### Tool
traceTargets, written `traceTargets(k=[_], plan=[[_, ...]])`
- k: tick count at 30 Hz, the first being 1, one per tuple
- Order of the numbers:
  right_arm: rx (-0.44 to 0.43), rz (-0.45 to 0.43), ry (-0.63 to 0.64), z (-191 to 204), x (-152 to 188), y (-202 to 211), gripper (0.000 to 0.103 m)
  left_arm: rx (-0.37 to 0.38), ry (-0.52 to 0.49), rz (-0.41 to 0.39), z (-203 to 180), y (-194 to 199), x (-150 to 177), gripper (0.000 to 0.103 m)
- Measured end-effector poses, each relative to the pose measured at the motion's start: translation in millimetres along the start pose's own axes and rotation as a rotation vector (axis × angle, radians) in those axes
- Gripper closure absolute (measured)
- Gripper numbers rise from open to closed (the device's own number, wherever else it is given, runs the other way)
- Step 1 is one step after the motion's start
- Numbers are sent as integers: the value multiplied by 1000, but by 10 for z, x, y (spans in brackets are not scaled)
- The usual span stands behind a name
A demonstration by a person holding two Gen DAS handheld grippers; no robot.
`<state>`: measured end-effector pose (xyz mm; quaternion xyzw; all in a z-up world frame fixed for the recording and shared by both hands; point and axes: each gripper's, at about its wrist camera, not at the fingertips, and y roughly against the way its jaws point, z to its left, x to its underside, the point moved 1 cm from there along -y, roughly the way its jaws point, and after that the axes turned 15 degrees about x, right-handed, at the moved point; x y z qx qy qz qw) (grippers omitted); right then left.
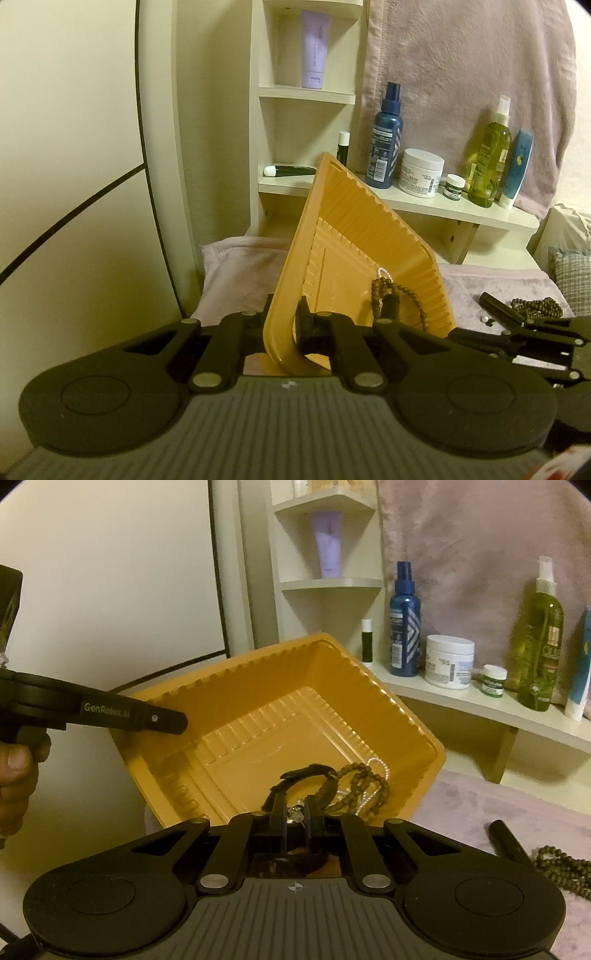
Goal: Organize jewelry
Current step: 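Carry the earring into the orange tray and open the right gripper, then grasp the dark green bead necklace with the right gripper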
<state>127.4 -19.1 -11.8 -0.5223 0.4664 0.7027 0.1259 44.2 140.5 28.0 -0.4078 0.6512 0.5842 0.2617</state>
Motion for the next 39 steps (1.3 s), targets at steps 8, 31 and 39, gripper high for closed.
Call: traceTargets(k=[8,31,39], plan=[[0,-11,-28,-88,92,89,39,2,4,-1,-6,4,-1,96],[449,102,-256,-1460,553,316,66,-10,0,5,1,-23,-13,96],[432,135,-234,-1423,553,35,80,-13,-1,7,1,-31,-11,96]])
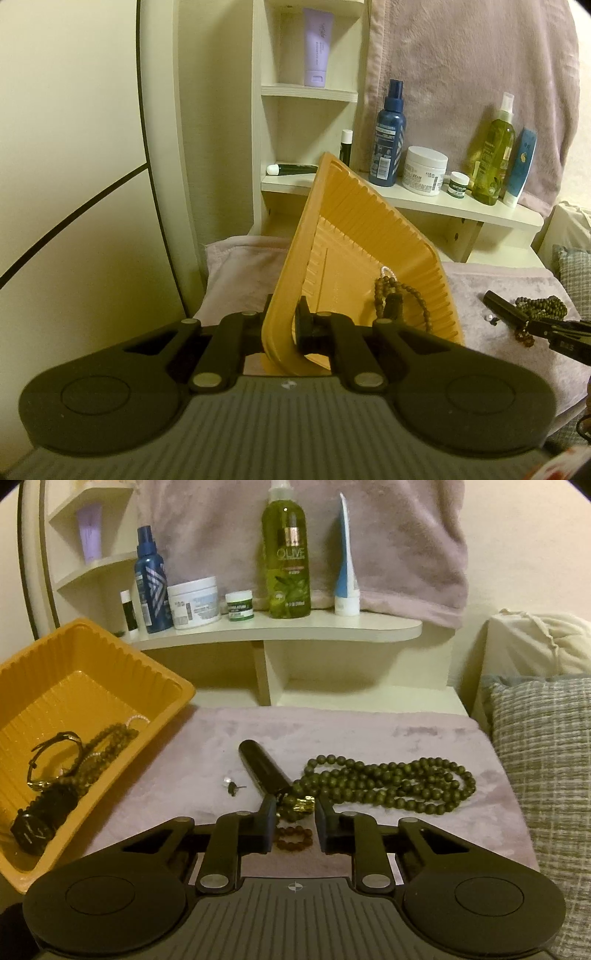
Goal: Organize jewelry
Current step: 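Grasp the dark green bead necklace with the right gripper, then lift the green bead necklace into the orange tray and open the right gripper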
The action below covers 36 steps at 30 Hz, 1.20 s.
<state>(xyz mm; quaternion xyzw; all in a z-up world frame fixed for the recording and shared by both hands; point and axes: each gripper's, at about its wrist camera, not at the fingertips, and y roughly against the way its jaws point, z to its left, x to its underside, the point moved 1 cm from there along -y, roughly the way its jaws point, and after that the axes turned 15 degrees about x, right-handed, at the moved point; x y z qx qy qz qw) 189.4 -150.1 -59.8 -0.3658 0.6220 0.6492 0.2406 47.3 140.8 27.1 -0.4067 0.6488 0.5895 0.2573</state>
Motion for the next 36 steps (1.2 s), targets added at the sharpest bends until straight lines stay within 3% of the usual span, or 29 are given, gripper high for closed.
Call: traceTargets(k=[4,7,8,12,26,36], plan=[[5,10,-4,30,0,-92,81,0,1,1,1,-3,-2,96],[4,16,-14,20,1,-138,88,-1,0,0,4,-2,-1,96],[4,14,-13,20,5,-145,95,-1,1,1,6,-2,0,96],[21,1,-14,-28,-1,-101,96,-1,1,1,8,-2,3,96],[164,-185,-26,-687,-313,610,96,2,-1,-2,-1,-2,8,96],[171,-312,33,-918,-724,1014,96,8,-6,-7,-11,25,10,96]])
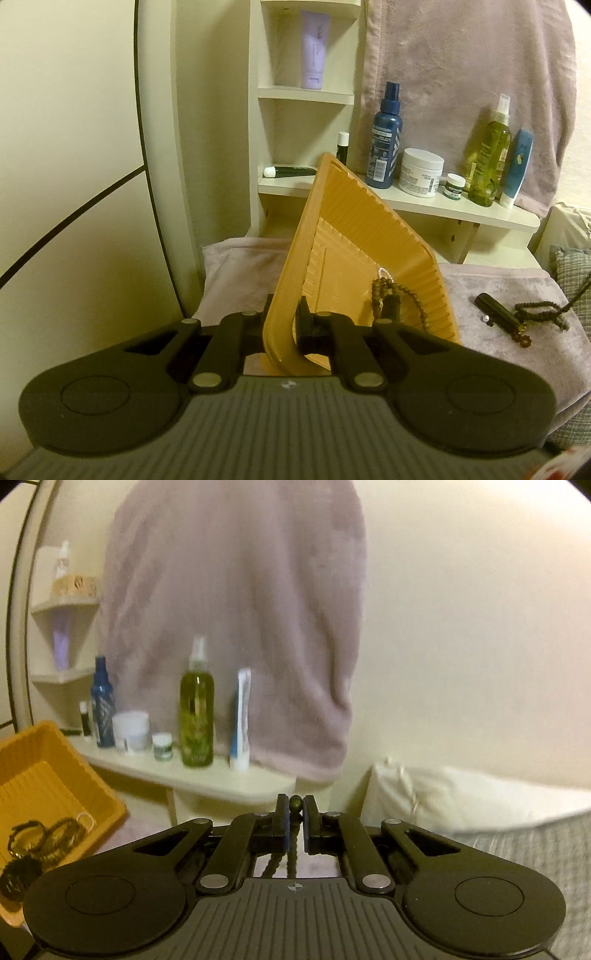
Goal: Organize jewelry
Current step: 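Lift the green bead necklace into the orange tray and open the right gripper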
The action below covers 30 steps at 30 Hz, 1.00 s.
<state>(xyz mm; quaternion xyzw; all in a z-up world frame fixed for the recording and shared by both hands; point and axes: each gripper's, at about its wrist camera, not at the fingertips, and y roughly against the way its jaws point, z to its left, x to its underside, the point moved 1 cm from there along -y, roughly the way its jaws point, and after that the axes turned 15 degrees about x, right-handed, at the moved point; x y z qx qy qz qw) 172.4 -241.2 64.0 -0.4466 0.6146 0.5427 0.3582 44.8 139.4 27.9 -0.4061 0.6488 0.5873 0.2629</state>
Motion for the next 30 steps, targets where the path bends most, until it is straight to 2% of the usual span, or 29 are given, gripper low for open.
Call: traceTargets(k=[13,30], plan=[[-65,-154,53,-138,-710,306,96,4,0,-2,9,8,-3,96],[-187,-290,167,89,-1454,607,96,14,0,-5,-13,20,-14,95]])
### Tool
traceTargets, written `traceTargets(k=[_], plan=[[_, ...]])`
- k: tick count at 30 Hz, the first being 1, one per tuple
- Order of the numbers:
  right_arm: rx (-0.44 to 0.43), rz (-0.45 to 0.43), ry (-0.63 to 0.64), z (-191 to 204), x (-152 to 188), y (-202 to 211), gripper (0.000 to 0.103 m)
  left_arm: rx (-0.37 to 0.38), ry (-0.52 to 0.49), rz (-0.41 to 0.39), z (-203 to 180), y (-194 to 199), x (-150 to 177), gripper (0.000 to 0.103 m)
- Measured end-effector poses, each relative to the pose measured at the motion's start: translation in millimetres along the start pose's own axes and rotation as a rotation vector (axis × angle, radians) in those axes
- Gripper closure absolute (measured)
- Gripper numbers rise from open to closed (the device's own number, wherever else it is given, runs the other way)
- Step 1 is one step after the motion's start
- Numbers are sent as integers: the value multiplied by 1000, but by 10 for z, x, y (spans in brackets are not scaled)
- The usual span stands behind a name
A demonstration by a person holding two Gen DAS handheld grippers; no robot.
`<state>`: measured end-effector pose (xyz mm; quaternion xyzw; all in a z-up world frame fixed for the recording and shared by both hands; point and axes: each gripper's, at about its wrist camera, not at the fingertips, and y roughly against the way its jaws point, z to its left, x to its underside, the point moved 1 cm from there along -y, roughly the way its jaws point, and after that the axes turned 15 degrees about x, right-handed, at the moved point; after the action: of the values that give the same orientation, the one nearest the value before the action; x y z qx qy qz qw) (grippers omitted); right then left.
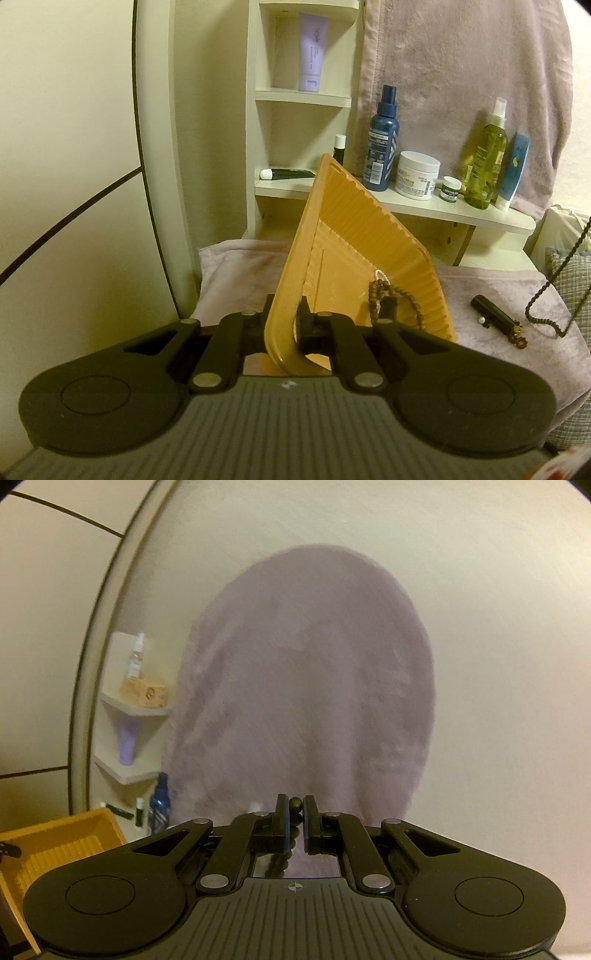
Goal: Organize jewelry
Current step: 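Lift the green bead necklace into the orange tray and open the right gripper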
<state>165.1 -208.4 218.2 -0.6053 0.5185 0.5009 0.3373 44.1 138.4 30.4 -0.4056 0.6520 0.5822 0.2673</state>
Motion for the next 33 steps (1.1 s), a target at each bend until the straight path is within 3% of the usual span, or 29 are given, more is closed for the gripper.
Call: traceTargets(k=[22,26,33], plan=[[-340,-176,21,776,-1170,-74,96,7,4,-1,21,-12,7,95],[-429,-141,71,1037,-1226,-229,96,11,6,-2,32,-12,16,95],[-623,-38,287,1545,-1163,-557,96,13,10,-3,41,-10,23,95]])
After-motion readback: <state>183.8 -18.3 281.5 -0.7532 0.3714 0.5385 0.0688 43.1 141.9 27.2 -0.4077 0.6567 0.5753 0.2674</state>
